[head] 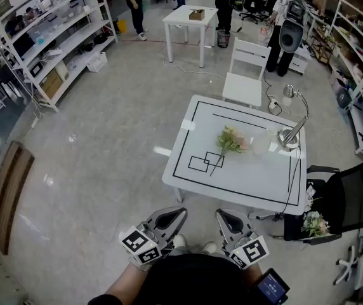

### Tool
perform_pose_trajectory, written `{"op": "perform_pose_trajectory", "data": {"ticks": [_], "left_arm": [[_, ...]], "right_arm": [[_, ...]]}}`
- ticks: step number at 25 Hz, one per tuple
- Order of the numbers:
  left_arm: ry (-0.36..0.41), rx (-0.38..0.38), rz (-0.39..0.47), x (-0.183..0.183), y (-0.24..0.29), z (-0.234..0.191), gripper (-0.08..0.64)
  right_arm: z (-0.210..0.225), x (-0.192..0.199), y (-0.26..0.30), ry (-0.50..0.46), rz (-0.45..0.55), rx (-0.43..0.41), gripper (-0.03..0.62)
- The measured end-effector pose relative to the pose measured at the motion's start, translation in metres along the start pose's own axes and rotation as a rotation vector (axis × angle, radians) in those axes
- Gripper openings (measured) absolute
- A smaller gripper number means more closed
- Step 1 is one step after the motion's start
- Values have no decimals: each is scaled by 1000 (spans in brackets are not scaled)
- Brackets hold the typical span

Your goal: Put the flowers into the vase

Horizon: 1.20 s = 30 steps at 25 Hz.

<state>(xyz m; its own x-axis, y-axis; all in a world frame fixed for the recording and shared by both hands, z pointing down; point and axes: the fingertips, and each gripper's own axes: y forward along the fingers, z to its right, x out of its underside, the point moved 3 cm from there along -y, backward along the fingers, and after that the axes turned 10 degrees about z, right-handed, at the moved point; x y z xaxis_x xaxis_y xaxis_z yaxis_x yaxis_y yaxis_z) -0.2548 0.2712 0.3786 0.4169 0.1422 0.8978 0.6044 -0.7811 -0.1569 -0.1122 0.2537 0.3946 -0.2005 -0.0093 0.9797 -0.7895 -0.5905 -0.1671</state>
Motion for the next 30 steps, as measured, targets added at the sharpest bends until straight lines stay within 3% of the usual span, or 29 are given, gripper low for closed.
{"op": "perform_pose_trajectory", "data": {"ticks": [14,30], "left_arm": [[-28,11,-16,12,1,-11,5],[-38,119,-84,10,-20,-60,5]], "right_arm": [[14,2,-2,55,20,47,11],[2,27,17,68,-9,238,12]]}}
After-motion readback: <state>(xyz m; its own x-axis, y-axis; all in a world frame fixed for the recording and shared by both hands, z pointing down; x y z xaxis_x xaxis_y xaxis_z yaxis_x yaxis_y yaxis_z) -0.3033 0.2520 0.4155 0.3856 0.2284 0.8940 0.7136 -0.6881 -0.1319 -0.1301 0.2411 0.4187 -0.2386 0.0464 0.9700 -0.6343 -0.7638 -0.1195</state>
